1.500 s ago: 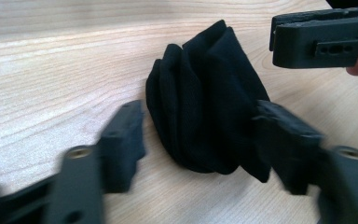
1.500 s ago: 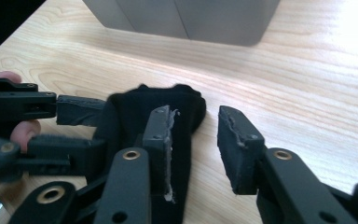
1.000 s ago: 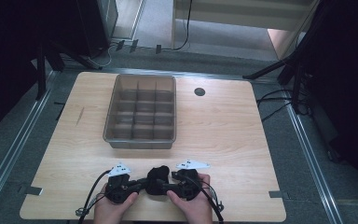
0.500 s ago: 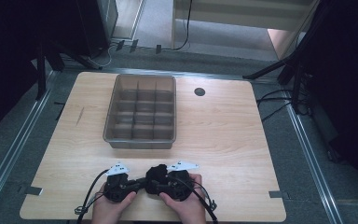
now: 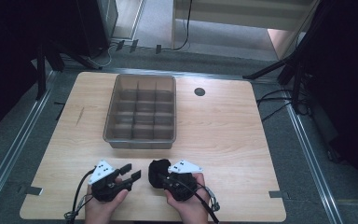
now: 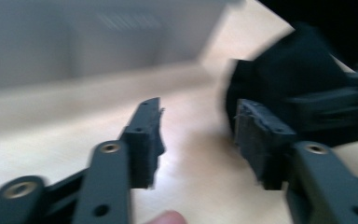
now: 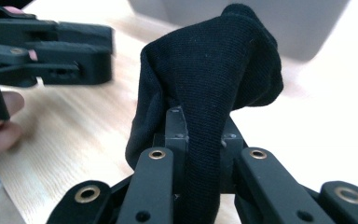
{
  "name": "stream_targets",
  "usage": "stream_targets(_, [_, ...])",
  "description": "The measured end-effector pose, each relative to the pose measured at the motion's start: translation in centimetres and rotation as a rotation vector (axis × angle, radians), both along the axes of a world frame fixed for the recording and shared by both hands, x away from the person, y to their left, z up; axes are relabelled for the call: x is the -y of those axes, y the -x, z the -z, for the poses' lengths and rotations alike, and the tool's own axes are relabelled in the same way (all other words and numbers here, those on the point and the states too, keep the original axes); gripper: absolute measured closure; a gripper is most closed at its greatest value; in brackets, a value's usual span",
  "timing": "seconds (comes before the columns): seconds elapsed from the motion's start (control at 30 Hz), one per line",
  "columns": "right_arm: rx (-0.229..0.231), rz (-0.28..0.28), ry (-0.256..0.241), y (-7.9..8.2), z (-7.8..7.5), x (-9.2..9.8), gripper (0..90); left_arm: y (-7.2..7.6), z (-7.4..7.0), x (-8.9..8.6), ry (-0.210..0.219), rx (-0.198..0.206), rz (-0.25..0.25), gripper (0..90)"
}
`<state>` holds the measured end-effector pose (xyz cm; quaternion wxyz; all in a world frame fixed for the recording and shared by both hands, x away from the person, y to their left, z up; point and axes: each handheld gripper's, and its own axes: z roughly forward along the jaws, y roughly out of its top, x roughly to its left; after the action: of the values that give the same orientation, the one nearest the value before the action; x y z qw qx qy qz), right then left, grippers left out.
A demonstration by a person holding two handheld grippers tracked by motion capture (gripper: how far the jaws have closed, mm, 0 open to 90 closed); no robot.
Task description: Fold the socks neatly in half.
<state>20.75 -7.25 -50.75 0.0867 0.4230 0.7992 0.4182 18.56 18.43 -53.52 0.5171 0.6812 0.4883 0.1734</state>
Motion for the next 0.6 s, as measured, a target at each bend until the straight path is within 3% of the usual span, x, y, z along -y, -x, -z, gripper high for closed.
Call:
stream_targets(0.03, [0.000, 0.000, 0.000, 0.0, 0.0, 0.0, 79.9, 0.0, 0.0, 0.0, 0.000, 0.000, 0.000, 41.4])
stream_targets(0.2, [0.026, 0.019, -0.008, -0.2, -1.5, 0.6, 79.9, 0.0, -0.6, -3.2, 0.011, 0.081, -0.109, 30.7])
stream_targets(0.3, [0.037, 0.029, -0.006, -0.6, -2.2, 0.8, 79.9, 0.3, -1.0, -5.1, -0.008, 0.129, -0.177, 24.6])
stream_targets(0.4, [0.052, 0.035, -0.005, -1.0, -3.1, 1.0, 79.8, 0.3, -1.0, -6.9, -0.036, 0.124, -0.235, 14.9])
stream_targets(0.53, [0.070, 0.044, 0.005, -2.1, -4.5, 1.2, 79.7, 0.1, -0.6, -9.7, -0.067, 0.096, -0.281, 7.7])
stream_targets(0.57, [0.071, 0.045, 0.006, -2.3, -4.7, 1.2, 79.7, 0.0, -0.3, -11.2, -0.075, 0.091, -0.289, 5.4])
stream_targets(0.6, [0.071, 0.045, 0.006, -2.3, -4.7, 1.2, 79.7, 0.0, -0.3, -11.2, -0.075, 0.091, -0.289, 1.3])
